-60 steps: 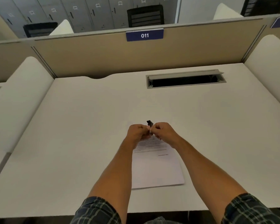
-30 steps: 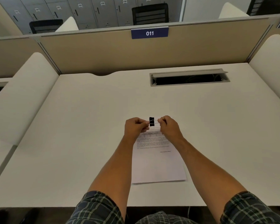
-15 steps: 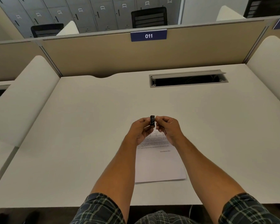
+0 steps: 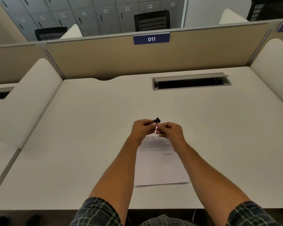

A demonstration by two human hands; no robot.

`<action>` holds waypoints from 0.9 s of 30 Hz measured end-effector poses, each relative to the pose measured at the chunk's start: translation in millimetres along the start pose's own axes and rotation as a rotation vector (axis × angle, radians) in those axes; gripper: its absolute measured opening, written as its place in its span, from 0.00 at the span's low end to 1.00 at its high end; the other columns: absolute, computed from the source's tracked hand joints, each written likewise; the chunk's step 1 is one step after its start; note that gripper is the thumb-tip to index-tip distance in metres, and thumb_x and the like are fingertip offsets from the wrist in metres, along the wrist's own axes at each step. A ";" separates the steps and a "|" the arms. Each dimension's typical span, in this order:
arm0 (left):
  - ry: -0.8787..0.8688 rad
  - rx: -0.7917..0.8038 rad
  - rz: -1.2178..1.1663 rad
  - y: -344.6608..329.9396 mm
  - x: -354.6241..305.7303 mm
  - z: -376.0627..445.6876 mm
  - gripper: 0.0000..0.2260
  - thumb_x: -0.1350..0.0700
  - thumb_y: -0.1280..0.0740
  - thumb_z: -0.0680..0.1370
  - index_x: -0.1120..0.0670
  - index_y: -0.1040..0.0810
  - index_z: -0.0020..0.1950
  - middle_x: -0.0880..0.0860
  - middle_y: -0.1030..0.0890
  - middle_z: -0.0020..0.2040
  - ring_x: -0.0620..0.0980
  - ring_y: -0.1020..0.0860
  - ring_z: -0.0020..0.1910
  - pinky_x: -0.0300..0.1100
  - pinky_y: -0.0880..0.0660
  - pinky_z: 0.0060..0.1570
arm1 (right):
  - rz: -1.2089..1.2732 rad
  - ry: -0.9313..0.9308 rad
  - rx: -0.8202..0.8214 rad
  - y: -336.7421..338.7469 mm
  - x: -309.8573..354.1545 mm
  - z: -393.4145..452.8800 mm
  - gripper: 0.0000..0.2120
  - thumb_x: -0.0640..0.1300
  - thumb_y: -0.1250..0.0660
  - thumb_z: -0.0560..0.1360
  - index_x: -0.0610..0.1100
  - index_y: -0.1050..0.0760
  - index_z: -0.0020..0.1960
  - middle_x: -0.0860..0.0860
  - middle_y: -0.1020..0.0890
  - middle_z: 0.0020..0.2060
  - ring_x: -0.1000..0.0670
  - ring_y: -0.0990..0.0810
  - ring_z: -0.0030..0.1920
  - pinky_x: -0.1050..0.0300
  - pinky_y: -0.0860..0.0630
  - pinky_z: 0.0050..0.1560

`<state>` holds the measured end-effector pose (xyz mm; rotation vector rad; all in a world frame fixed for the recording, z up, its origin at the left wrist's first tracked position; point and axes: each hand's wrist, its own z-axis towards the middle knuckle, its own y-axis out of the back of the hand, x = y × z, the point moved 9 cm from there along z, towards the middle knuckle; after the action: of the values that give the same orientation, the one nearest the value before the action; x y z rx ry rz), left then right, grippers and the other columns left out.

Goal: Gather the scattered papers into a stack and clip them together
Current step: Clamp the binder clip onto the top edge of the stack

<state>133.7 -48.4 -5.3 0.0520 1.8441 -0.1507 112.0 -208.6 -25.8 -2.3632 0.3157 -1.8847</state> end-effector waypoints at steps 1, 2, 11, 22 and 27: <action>-0.011 -0.004 0.007 1.0 -2.3 0.0 0.11 0.64 0.26 0.78 0.65 0.16 0.60 0.64 0.14 0.51 0.56 0.14 0.47 0.44 0.16 0.50 | -0.023 0.003 0.017 -2.0 -0.1 0.1 0.06 0.41 0.22 0.76 0.38 0.15 0.48 0.41 0.12 0.41 0.46 0.12 0.40 0.56 0.17 0.41; -0.022 -0.009 0.021 1.5 -4.8 -0.2 0.10 0.65 0.27 0.79 0.65 0.16 0.59 0.63 0.13 0.51 0.55 0.14 0.47 0.44 0.16 0.49 | -0.053 0.007 0.024 -3.9 0.2 -0.1 0.08 0.40 0.21 0.75 0.38 0.17 0.51 0.42 0.12 0.42 0.46 0.11 0.41 0.55 0.17 0.42; -0.116 -0.067 0.179 3.8 -13.2 -5.7 0.05 0.62 0.26 0.78 0.56 0.12 0.53 0.54 0.13 0.52 0.53 0.15 0.53 0.45 0.19 0.52 | -0.363 0.164 0.172 -19.1 11.4 -9.2 0.21 0.45 0.21 0.76 0.46 0.19 0.67 0.52 0.13 0.57 0.54 0.14 0.58 0.56 0.18 0.61; -0.130 -0.119 0.046 6.6 -17.5 -15.1 0.05 0.60 0.26 0.78 0.54 0.12 0.52 0.48 0.11 0.46 0.39 0.15 0.44 0.27 0.24 0.40 | -0.472 0.246 0.128 -23.6 20.8 -8.4 0.15 0.49 0.24 0.78 0.56 0.22 0.63 0.57 0.15 0.54 0.62 0.16 0.55 0.64 0.21 0.58; -0.102 -0.018 0.027 5.9 -12.5 -18.3 0.16 0.57 0.22 0.76 0.50 0.15 0.63 0.48 0.13 0.57 0.52 0.14 0.53 0.39 0.19 0.48 | -0.410 0.280 0.145 -24.8 29.7 -10.0 0.10 0.52 0.24 0.78 0.62 0.18 0.58 0.55 0.12 0.51 0.52 0.13 0.54 0.50 0.16 0.60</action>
<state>120.3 -39.6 11.1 0.0557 1.7425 -0.1155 111.0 -190.6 9.9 -2.1925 -0.3034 -2.3270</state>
